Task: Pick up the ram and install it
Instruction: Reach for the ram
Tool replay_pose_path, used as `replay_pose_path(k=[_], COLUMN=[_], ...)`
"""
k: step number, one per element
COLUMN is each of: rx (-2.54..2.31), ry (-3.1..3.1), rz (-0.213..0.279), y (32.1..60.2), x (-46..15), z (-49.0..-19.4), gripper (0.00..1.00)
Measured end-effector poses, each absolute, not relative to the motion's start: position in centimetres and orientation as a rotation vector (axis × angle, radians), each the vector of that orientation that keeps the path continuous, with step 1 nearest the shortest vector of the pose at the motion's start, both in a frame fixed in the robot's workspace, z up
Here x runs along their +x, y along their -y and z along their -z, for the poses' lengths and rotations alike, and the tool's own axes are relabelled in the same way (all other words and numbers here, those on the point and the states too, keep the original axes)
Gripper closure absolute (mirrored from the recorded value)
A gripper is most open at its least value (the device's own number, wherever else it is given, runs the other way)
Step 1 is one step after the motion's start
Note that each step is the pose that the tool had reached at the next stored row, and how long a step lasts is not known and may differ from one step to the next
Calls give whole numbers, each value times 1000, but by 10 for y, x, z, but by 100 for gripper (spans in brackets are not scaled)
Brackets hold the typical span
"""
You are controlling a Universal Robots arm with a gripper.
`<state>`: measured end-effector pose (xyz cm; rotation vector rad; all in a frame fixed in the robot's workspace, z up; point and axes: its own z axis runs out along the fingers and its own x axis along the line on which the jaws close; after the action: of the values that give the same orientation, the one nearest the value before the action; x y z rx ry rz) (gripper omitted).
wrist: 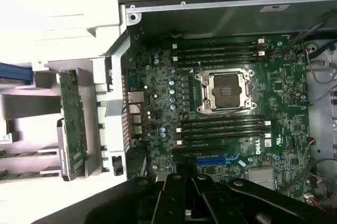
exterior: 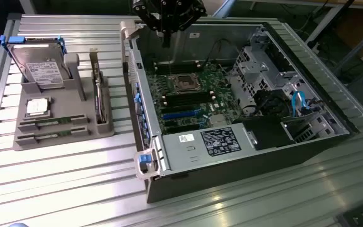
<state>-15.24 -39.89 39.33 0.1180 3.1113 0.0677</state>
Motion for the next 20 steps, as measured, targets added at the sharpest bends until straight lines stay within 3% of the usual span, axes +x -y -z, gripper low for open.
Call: replay_pose_path(k=[20], rx=[118], ry=[-3111], rz=[-68], y=[399], x=[-294], z=[-393], gripper=[89])
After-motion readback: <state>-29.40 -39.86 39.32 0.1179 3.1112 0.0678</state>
